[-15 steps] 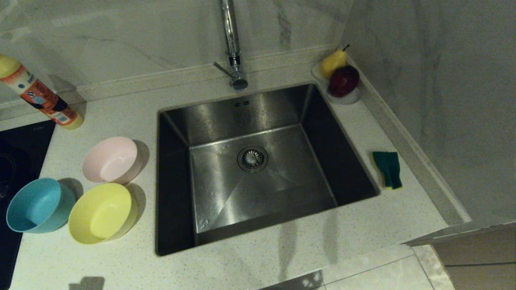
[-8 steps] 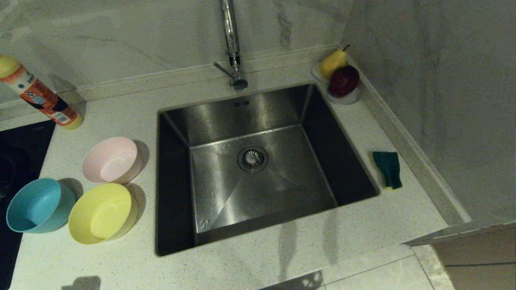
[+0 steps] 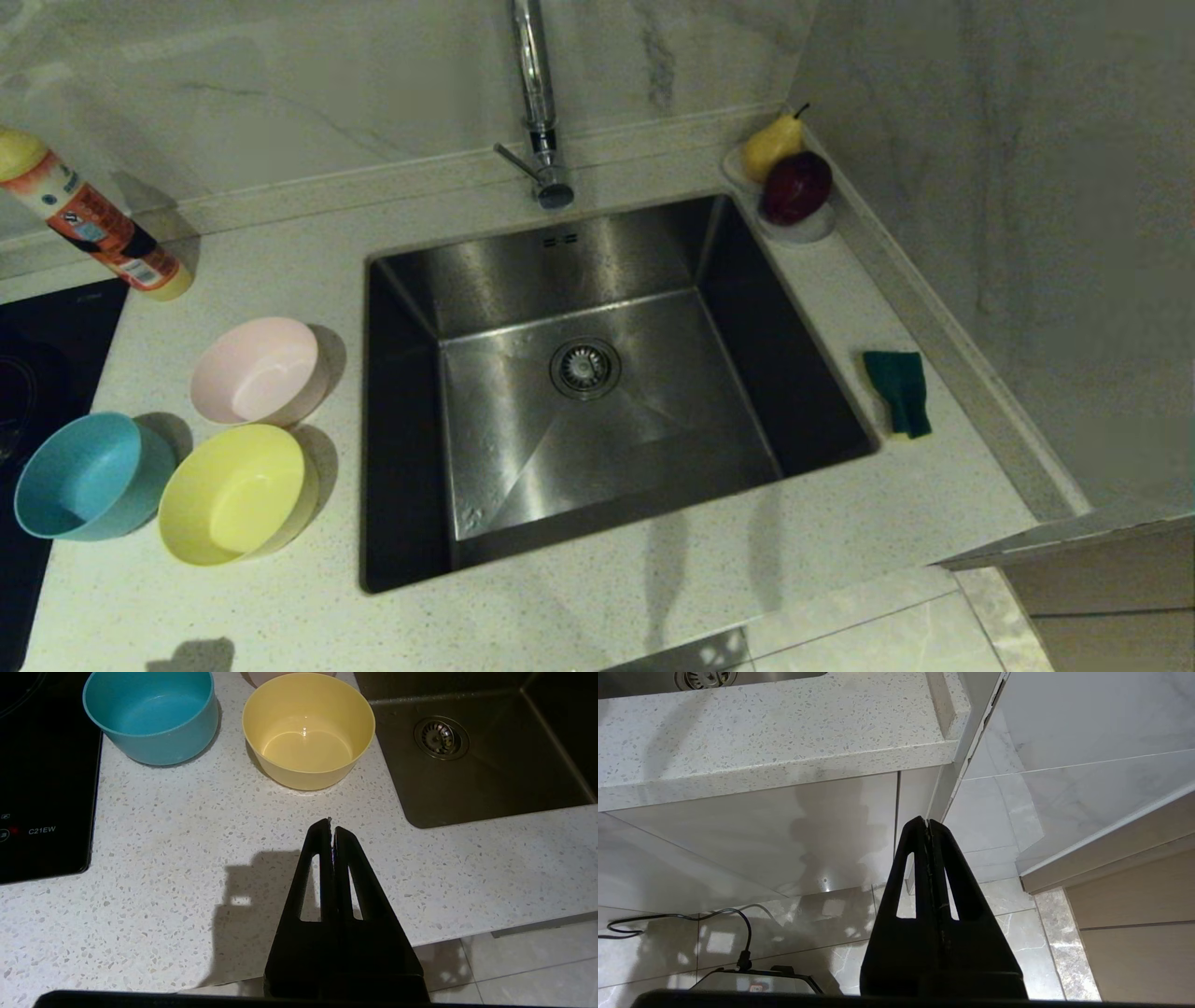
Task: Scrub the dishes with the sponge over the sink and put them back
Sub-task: Turn on the faucet
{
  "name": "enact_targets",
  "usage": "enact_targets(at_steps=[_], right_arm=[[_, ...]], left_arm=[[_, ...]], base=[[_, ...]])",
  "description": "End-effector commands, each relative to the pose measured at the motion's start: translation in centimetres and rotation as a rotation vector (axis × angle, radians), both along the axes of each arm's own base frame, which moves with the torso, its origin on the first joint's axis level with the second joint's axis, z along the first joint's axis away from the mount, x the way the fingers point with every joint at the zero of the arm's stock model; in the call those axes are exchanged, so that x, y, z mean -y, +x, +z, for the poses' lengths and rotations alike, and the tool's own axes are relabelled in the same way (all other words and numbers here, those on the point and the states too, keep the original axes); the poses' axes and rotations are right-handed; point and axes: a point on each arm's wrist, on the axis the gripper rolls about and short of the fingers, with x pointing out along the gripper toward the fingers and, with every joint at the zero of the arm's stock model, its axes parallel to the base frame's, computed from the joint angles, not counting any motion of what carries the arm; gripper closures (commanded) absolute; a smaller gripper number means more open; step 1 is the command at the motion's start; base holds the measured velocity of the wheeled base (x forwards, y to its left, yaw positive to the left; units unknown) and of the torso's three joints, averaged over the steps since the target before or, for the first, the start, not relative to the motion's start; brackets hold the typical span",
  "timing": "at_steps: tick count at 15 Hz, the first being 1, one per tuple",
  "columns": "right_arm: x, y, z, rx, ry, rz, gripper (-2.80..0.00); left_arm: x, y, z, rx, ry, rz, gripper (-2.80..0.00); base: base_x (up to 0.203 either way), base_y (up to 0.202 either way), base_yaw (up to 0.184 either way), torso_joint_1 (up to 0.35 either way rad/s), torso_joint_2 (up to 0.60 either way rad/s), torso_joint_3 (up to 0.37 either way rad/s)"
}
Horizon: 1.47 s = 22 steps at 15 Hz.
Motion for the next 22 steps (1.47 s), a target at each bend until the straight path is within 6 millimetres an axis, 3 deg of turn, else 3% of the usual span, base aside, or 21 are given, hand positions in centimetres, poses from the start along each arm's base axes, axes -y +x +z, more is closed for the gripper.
enact_targets(at_steps=[1, 22], right_arm=[[0.0, 0.01, -0.01, -0.002, 0.0, 0.001, 0.0], [0.0, 0.0, -0.05, -0.004, -0.01, -0.001, 0.0]], left_arm=[[0.0, 0.25, -0.8, -0.031, 0.0, 0.001, 0.0], [0.0, 0.25, -0.8, -0.031, 0.0, 0.001, 0.0]], base=[[0.0, 0.0, 0.0, 0.0, 0.0, 0.0], [0.0, 0.0, 0.0, 0.0, 0.0, 0.0]])
